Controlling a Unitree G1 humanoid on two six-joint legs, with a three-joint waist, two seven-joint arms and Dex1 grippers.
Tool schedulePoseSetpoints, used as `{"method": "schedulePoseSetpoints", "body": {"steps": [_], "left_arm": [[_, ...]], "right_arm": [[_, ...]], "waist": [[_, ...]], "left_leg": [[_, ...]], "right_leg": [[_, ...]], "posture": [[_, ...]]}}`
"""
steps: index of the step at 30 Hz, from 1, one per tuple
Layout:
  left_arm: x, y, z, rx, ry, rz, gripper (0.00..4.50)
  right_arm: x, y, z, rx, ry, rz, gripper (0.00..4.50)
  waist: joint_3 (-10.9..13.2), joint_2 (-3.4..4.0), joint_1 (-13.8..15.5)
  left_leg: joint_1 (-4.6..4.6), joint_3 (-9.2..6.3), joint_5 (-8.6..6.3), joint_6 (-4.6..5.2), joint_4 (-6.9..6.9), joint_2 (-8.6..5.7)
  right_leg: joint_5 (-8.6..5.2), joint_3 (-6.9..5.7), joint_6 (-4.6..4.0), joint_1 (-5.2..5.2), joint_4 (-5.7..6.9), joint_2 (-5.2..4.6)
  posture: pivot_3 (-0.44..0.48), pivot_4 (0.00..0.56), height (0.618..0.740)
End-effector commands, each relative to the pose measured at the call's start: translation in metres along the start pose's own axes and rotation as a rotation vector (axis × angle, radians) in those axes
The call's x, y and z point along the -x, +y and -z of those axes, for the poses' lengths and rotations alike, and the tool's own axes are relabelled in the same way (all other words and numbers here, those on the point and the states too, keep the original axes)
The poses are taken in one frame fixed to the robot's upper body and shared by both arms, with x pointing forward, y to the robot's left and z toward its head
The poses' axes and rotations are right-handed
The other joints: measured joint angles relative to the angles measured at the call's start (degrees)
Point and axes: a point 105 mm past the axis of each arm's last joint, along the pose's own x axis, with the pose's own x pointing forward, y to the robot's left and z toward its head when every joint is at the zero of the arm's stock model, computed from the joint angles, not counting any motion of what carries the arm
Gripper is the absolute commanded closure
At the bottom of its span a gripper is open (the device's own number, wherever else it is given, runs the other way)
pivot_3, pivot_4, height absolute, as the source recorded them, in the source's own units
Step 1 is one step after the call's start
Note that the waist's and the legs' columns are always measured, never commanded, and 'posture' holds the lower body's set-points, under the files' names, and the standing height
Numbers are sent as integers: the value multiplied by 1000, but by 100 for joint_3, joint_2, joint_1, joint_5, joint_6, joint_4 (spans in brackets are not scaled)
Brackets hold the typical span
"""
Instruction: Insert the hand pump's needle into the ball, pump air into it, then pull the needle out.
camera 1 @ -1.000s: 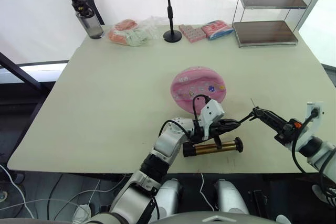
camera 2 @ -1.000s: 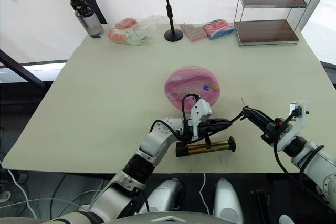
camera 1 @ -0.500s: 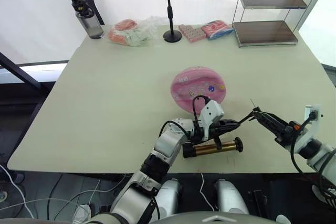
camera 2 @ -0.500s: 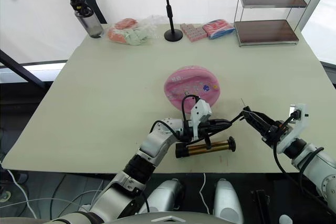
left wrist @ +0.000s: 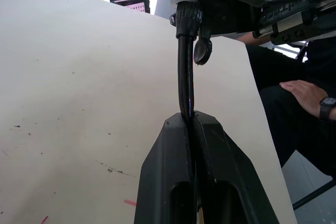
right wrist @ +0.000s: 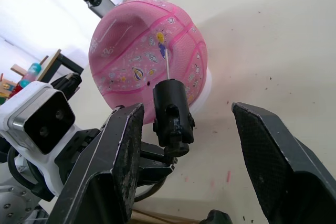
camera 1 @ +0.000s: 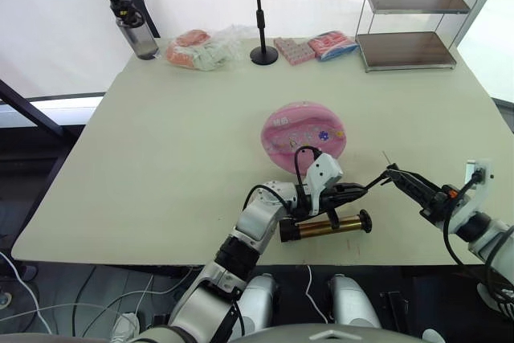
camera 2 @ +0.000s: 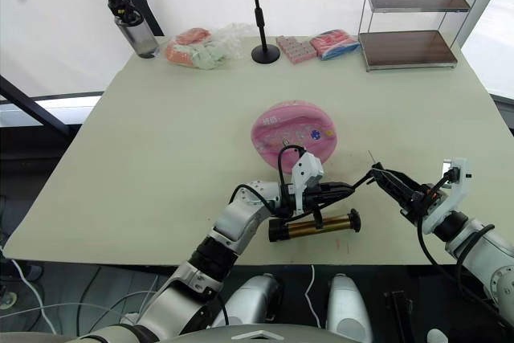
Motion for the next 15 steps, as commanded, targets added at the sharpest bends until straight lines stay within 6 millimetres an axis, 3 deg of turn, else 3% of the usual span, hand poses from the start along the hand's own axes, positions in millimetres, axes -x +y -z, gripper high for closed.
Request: {"method": "schedulePoseSetpoints", "body": {"steps": [1, 15], "left_arm": [[-3, -3, -13, -23, -53, 21, 4500], [-3, -3, -13, -20, -54, 20, 4500]], "right_arm": [[-1, 5, -7, 24, -25, -22, 1699], [-2, 5, -6, 33, -21, -22, 1699]], "waist": [[0, 0, 0], [0, 0, 0]], "left_leg": [[0, 0, 0, 0, 0, 0], [0, 0, 0, 0, 0, 0]], "right_leg": [[0, 0, 0, 0, 0, 0], [0, 0, 0, 0, 0, 0]], "posture": [[0, 150, 740], [0, 150, 740]]}}
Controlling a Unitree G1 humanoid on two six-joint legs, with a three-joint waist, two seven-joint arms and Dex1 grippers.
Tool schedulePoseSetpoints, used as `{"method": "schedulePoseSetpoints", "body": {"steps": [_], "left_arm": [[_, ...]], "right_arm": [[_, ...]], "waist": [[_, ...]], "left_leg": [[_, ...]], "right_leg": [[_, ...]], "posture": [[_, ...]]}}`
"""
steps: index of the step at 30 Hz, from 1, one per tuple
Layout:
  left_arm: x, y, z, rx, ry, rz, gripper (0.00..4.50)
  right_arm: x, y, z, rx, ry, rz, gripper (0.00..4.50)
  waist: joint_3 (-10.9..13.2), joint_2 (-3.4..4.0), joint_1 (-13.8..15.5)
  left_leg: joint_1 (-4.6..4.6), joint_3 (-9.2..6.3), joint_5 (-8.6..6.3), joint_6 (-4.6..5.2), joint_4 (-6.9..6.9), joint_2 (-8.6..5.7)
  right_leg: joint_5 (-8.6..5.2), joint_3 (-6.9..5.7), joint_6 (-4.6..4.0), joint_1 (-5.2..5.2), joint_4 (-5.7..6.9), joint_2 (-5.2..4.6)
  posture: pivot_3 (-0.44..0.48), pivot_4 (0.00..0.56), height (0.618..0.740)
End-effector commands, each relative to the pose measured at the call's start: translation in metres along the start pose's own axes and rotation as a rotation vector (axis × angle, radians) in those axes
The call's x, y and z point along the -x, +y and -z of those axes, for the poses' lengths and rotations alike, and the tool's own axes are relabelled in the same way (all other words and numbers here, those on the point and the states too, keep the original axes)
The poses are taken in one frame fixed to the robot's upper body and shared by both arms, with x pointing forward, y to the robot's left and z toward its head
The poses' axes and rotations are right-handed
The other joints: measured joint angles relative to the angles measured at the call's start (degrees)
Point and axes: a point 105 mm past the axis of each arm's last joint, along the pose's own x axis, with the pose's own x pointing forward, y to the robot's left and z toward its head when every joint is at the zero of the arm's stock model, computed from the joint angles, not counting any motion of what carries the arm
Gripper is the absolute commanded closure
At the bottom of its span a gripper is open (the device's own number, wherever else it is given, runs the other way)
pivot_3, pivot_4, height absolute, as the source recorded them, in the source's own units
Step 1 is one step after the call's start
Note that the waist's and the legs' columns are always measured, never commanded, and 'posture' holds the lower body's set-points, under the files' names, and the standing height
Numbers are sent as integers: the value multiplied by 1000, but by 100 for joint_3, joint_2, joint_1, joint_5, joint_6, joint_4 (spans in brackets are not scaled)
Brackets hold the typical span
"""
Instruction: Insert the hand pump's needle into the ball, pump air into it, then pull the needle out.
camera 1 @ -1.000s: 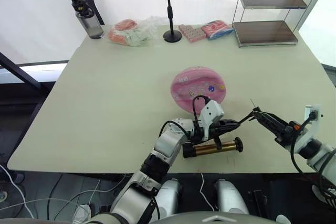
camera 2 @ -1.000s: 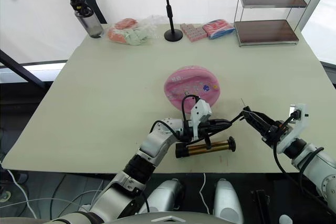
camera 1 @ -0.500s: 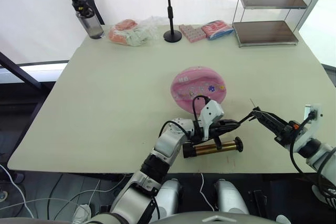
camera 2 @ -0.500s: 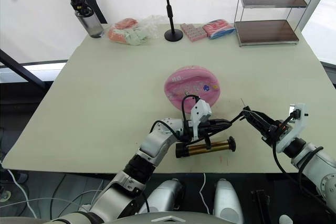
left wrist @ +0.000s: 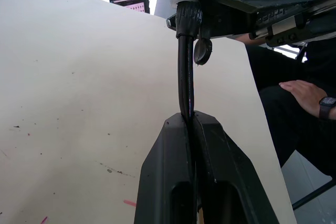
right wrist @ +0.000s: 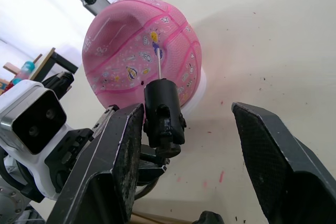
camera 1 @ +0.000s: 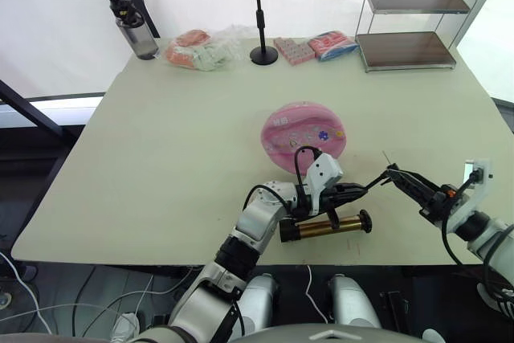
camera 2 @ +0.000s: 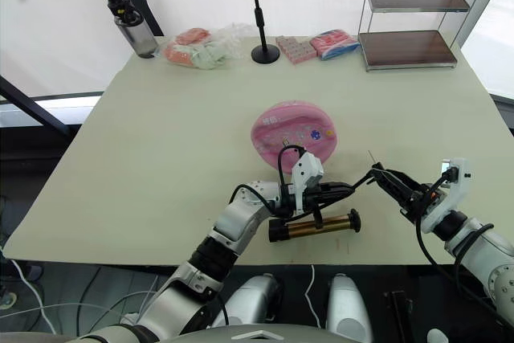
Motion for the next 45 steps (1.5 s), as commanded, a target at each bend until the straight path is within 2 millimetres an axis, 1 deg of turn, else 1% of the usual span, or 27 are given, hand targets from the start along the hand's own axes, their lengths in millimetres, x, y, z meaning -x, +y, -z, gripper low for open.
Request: {"method": "schedulePoseSetpoints", "body": {"steps": [1, 9, 10, 11, 12, 14, 15, 32, 37, 38, 39, 40, 41, 42, 44, 45], "left_arm": [[-3, -4, -13, -20, -53, 19, 4500], [-3, -4, -13, -16, -53, 20, 4500], [-3, -4, -13, -15, -52, 20, 4500], [-3, -4, -13, -14, -52, 21, 4500], [-3, -3, -13, -13, -52, 20, 4500], [-3, -4, -13, -13, -53, 20, 4500], [-3, -4, -13, -12, -53, 20, 4500], [-2, -1, -12, -10, -54, -2, 4500], [1, -1, -18, -32, -74, 1, 2849], [3, -1, -20, -38, -80, 3, 2273], [4, -1, -22, -43, -86, 4, 2113], [6, -1, -25, -47, -96, 7, 1844], [8, 0, -28, -53, -105, 10, 1174], [9, 0, -30, -57, -110, 12, 849], [16, -2, -42, -92, -133, 34, 37], [20, -3, -49, -113, -142, 48, 37]], "right_arm": [[-1, 7, -7, 20, -23, -30, 1699], [-1, 7, -7, 24, -27, -27, 1699], [-1, 7, -7, 23, -30, -24, 2223], [-2, 6, -7, 21, -32, -23, 2537], [-2, 6, -7, 23, -31, -24, 2984], [-1, 7, -7, 26, -31, -25, 4052], [-1, 7, -7, 25, -32, -28, 4198], [-3, 18, -10, 48, -36, -78, 4192], [-3, 19, -16, 90, -60, -84, 4192], [-2, 19, -17, 99, -66, -84, 4192], [-2, 20, -18, 110, -73, -84, 4192], [-2, 20, -19, 125, -76, -88, 4192], [-1, 20, -20, 138, -77, -90, 4192], [-1, 21, -20, 147, -78, -92, 4192], [0, 23, -23, 192, -84, -103, 4192], [0, 24, -23, 217, -82, -107, 4192]], "waist": [[0, 0, 0], [0, 0, 0], [0, 0, 0], [0, 0, 0], [0, 0, 0], [0, 0, 0], [0, 0, 0], [0, 0, 0], [0, 0, -1], [0, 0, -1], [0, 0, 0], [0, 0, -2], [0, 0, -2], [0, 0, -1], [0, 0, -3], [0, 1, -5]], "left_leg": [[0, 0, 0, 0, 0, 0], [0, 0, 0, 0, 0, 0], [0, 0, 0, 0, 0, 0], [0, 0, 0, 0, 0, 0], [0, 0, 0, 0, 0, 0], [0, 0, 0, 0, 0, 0], [0, 0, 0, 0, 0, 0], [0, 0, 0, 0, 0, 0], [0, 0, 0, 0, 0, 0], [0, 0, 0, 0, 0, 0], [0, 0, 0, 0, 0, 0], [0, -1, 0, 0, 0, 0], [0, -1, 0, 0, 0, 0], [0, -1, 0, 0, 0, 0], [0, -1, 0, 0, 0, 0], [0, -1, 0, 0, 0, 0]], "right_leg": [[0, 0, 0, 0, 0, 0], [0, 0, 0, 0, 0, 0], [0, 0, 0, 0, 0, 0], [0, 0, 0, 0, 0, 0], [0, 0, 0, 0, 0, 0], [0, 0, 0, 0, 0, 0], [0, 0, 0, 0, 0, 0], [0, 0, 0, 0, 0, 0], [0, -1, 0, 0, 0, 0], [0, 0, 0, 0, 0, 0], [0, -1, 0, 0, 0, 0], [0, -1, 0, 0, 0, 0], [0, -1, 0, 0, 0, 0], [0, -1, 0, -1, 0, 0], [0, -1, 0, -1, 0, 0], [0, -1, 0, -1, 0, 0]], "posture": [[0, 150, 740], [0, 150, 740], [0, 150, 740], [0, 150, 740], [0, 150, 740], [0, 150, 740], [0, 150, 740], [0, 150, 740], [0, 150, 740], [0, 150, 740], [0, 150, 740], [0, 150, 740], [0, 150, 740], [0, 150, 740], [0, 150, 740], [0, 150, 740]]}}
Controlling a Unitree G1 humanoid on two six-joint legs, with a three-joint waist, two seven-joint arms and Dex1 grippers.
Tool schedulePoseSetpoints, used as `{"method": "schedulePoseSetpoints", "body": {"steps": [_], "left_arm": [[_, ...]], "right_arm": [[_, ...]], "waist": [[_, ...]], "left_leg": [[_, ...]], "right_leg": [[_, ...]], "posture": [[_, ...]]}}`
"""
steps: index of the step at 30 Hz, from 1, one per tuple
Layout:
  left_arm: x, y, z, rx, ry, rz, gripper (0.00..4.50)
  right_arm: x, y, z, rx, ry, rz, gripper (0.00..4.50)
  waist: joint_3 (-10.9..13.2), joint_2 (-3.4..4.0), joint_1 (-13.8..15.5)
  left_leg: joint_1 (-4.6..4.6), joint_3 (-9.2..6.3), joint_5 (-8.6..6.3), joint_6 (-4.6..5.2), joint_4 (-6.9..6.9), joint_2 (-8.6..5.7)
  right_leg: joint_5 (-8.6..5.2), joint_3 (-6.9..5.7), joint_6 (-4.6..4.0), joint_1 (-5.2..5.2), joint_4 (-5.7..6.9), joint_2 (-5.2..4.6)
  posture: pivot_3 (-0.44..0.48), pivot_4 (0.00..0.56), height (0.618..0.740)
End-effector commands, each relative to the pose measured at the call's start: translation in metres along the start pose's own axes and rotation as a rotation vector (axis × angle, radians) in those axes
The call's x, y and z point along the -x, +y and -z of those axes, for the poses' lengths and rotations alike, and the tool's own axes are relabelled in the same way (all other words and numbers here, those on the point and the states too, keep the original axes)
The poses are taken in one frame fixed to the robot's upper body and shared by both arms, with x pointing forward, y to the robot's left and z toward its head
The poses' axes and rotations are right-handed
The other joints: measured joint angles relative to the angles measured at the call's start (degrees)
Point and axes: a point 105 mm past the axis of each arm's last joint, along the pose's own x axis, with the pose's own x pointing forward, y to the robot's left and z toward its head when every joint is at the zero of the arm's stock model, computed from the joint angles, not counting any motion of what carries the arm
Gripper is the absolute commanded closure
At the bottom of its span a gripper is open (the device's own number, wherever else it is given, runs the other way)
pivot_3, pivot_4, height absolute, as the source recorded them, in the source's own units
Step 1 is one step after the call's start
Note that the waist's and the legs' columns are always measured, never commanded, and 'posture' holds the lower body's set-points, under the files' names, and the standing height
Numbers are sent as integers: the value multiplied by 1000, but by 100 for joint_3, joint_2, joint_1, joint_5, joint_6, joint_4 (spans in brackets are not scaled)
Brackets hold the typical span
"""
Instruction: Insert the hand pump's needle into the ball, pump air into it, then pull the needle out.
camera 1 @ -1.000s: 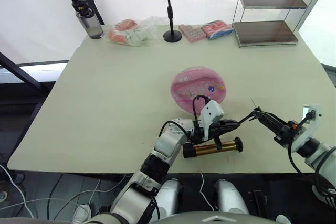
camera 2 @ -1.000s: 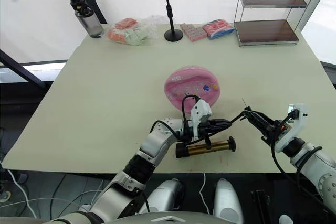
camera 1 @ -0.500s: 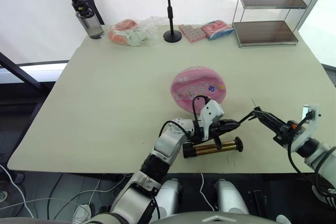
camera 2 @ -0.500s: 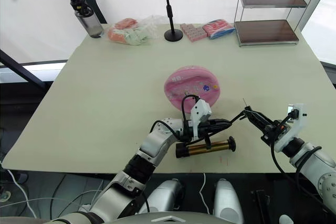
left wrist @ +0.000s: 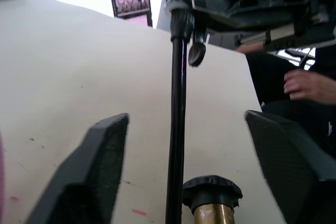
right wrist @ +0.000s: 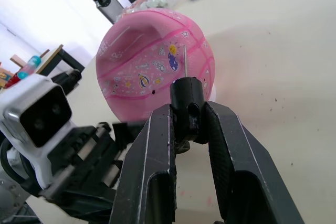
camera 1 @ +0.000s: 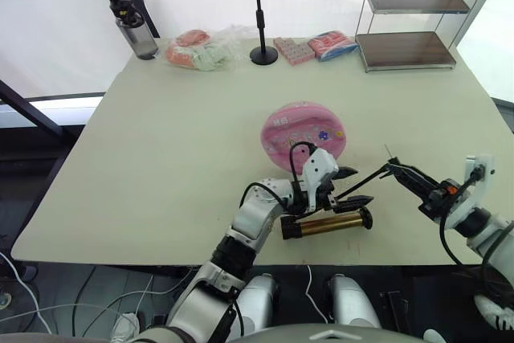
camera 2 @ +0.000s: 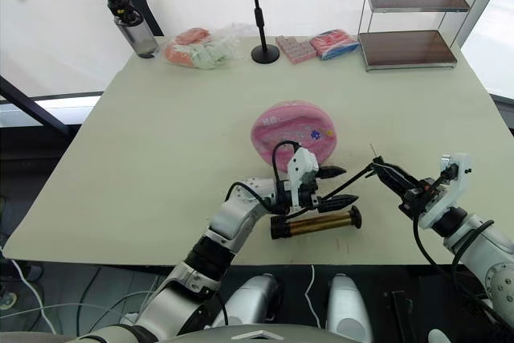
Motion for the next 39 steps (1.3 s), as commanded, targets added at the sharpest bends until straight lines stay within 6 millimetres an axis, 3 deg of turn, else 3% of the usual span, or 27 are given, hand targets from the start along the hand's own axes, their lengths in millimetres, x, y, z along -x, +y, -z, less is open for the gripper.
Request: {"method": "schedulePoseSetpoints", "body": {"steps": [1, 10, 18, 27, 30, 34, 39], "left_arm": [[10, -6, -39, -99, -93, 66, 37], [51, 10, -83, -192, -118, 10, 37], [98, 47, -106, -217, -88, -203, 37], [149, 86, -110, -244, 63, -407, 37], [161, 97, -101, -240, 132, -439, 37], [164, 107, -88, -201, 188, -452, 37], [150, 121, -86, -187, 206, -440, 37]], "right_arm": [[1, 12, -16, 141, -38, -53, 4192], [-2, 34, -11, 424, 3, -165, 4192], [-17, 50, -3, 777, 41, -279, 4192], [-28, 45, -9, 919, -8, -284, 4192], [-30, 45, -5, 936, 2, -302, 4192], [-32, 46, -3, 948, 4, -321, 4192], [-35, 47, -2, 954, -2, -330, 4192]], "waist": [[0, 1, -3], [0, 0, -23], [3, -5, -13], [15, -25, -4], [16, -26, -8], [16, -27, -10], [18, -31, 5]], "left_leg": [[0, 0, 0, 0, 0, 0], [1, 0, 1, -2, 0, 2], [2, -3, 5, -9, 0, 3], [-6, -2, 16, -31, -2, 2], [-6, -3, 16, -31, -2, 3], [-7, -2, 16, -31, -4, 2], [-11, -6, 17, -31, -3, 1]], "right_leg": [[0, 0, 0, -1, 0, 0], [0, 0, 0, -1, 0, 3], [0, -3, 0, -3, 0, 6], [1, 1, -2, -13, -1, 5], [1, 1, -2, -15, -1, 5], [1, 2, -2, -17, -1, 5], [2, -3, -3, -19, 0, 5]], "posture": [[0, 150, 740], [0, 150, 740], [0, 150, 740], [0, 150, 740], [0, 150, 740], [0, 150, 740], [0, 150, 740]]}}
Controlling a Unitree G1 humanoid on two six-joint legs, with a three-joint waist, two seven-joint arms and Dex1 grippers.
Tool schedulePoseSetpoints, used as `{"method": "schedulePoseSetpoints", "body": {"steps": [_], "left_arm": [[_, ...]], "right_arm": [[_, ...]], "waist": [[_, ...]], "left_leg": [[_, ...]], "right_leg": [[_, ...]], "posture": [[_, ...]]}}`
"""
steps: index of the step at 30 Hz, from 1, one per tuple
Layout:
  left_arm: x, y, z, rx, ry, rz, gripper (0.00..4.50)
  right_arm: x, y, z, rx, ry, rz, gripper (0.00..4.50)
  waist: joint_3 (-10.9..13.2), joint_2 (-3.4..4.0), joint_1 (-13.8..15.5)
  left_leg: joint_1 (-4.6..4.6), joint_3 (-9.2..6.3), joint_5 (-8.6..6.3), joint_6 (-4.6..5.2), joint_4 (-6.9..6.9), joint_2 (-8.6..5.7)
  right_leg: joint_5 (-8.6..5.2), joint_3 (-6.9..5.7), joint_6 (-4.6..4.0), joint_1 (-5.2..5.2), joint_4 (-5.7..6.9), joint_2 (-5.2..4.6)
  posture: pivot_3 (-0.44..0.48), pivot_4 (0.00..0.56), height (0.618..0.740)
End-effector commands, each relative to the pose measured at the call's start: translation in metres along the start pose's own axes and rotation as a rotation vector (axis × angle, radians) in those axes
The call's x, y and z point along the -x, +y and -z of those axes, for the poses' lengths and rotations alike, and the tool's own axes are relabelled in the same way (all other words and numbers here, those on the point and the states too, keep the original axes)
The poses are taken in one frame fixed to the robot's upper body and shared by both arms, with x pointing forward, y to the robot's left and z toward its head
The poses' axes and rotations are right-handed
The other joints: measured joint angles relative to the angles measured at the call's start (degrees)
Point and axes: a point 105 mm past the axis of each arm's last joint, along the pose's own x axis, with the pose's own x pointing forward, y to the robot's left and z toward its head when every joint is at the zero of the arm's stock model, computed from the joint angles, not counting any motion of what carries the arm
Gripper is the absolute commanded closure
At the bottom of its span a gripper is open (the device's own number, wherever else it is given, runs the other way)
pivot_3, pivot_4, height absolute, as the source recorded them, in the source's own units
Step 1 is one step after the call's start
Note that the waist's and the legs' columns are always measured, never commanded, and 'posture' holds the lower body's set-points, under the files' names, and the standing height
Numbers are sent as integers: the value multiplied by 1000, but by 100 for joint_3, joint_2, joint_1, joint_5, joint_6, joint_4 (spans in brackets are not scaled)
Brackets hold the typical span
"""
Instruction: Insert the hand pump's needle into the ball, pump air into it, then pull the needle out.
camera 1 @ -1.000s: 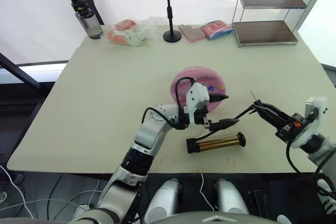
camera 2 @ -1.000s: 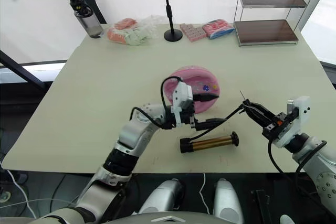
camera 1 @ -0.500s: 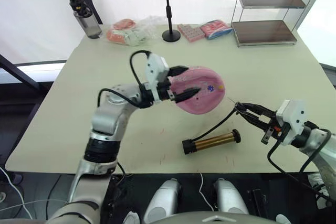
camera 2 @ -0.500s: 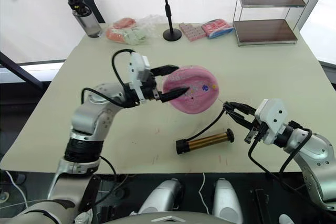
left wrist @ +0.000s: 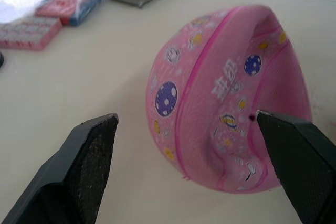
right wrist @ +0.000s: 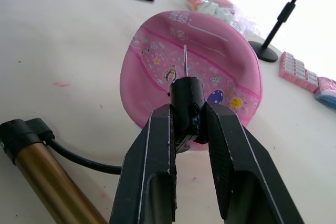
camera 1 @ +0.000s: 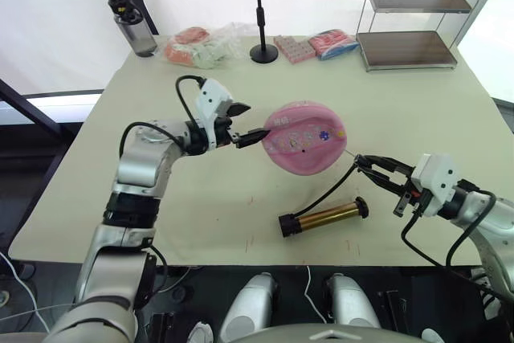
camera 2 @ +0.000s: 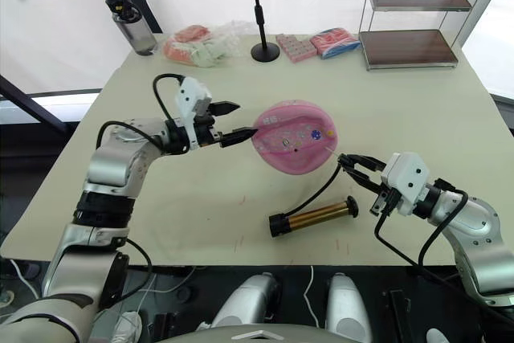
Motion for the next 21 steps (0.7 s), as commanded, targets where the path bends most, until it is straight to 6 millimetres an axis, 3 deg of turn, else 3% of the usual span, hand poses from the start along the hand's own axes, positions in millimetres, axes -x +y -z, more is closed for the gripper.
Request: {"method": "schedulePoseSetpoints", "body": {"steps": [1, 11, 21], "left_arm": [[-10, 3, -15, -46, -29, 15, 37], [-32, 4, -21, -206, 41, 124, 37], [-44, 10, -27, -258, 20, 149, 37]], "right_arm": [[-2, 1, -8, 32, -35, -4, 4192], [-2, 3, -7, 31, -42, 3, 4192], [0, 1, -5, 21, -34, 25, 4192]], "waist": [[0, -1, 5], [4, -8, -123], [6, -11, -155]], "left_leg": [[0, 0, 0, 0, 0, 0], [-16, 12, 1, 0, 1, -1], [-21, 17, 1, 0, 3, -3]], "right_leg": [[0, 0, 0, 0, 0, 0], [2, 14, -2, -28, 15, 0], [2, 17, -2, -37, 23, 0]], "posture": [[0, 150, 740], [0, 150, 740], [0, 150, 740]]}}
